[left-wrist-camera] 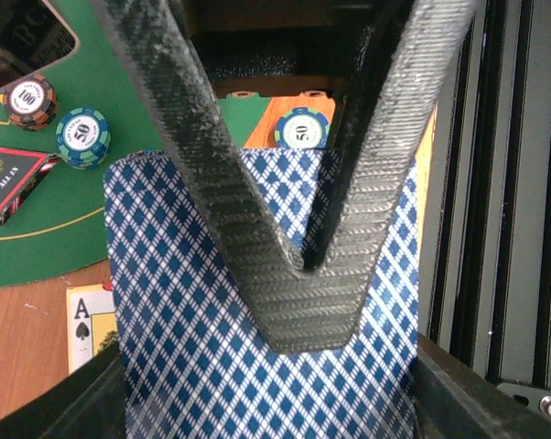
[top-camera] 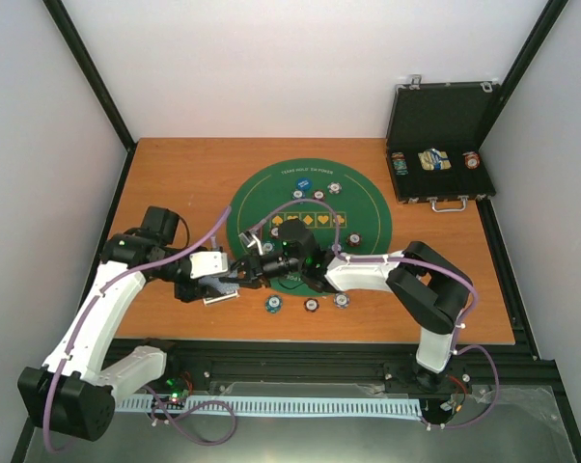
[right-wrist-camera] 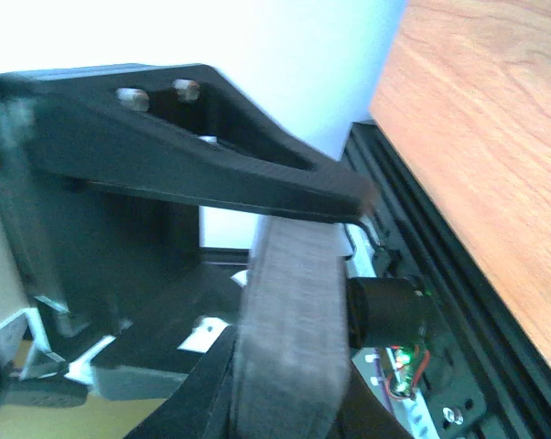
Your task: Distribute texas hold em gaming equipment
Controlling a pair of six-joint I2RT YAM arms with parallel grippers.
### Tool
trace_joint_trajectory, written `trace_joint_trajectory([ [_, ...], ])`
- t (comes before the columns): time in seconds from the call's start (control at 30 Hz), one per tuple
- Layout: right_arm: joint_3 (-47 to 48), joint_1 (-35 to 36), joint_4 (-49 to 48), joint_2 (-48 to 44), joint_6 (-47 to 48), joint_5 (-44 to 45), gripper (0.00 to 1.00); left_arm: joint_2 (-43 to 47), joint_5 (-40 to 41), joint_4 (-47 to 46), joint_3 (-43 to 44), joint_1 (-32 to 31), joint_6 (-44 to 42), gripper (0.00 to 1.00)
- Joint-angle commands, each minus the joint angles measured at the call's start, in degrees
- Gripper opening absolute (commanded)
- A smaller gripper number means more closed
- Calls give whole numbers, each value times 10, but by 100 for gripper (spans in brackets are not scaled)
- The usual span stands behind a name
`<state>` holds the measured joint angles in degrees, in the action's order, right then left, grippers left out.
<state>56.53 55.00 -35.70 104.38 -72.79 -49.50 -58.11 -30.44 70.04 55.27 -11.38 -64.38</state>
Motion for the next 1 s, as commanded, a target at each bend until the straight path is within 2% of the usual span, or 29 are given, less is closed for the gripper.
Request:
trace_joint_trajectory([
  [0.0, 18, 9, -11, 11, 5, 6, 3, 20, -10, -25, -10, -5, -16, 58],
  [0.07, 21, 10, -13, 10, 5, 11, 3, 20, -7, -23, -13, -5, -17, 60],
  [0.13, 24, 12, -15, 12, 4, 10, 3, 20, -9, -15, -15, -5, -20, 77],
  [0.17, 25, 12, -16, 12, 3, 10, 3, 21, -9, -15, -16, -5, -20, 79],
  [0.23, 27, 13, -18, 13, 3, 9, 3, 25, -5, -22, -18, -5, -16, 81],
  [0.3, 25, 13, -17, 13, 3, 10, 3, 29, -5, -22, -19, -5, -19, 87],
  [0.4, 24, 13, -15, 13, 3, 13, 3, 37, -6, -15, -19, -5, -28, 89],
  [0.53, 24, 13, -13, 13, 4, 15, 3, 37, 3, -2, -23, -5, -38, 87],
  [0.7, 22, 15, -17, 15, 2, 17, 3, 43, 14, -18, -33, -5, -35, 75],
  [0.87, 22, 17, -19, 15, 2, 15, 3, 46, 22, -36, -46, -5, -33, 75],
  [0.97, 21, 17, -18, 17, 0, 17, 3, 54, 16, -45, -45, -5, -30, 66],
])
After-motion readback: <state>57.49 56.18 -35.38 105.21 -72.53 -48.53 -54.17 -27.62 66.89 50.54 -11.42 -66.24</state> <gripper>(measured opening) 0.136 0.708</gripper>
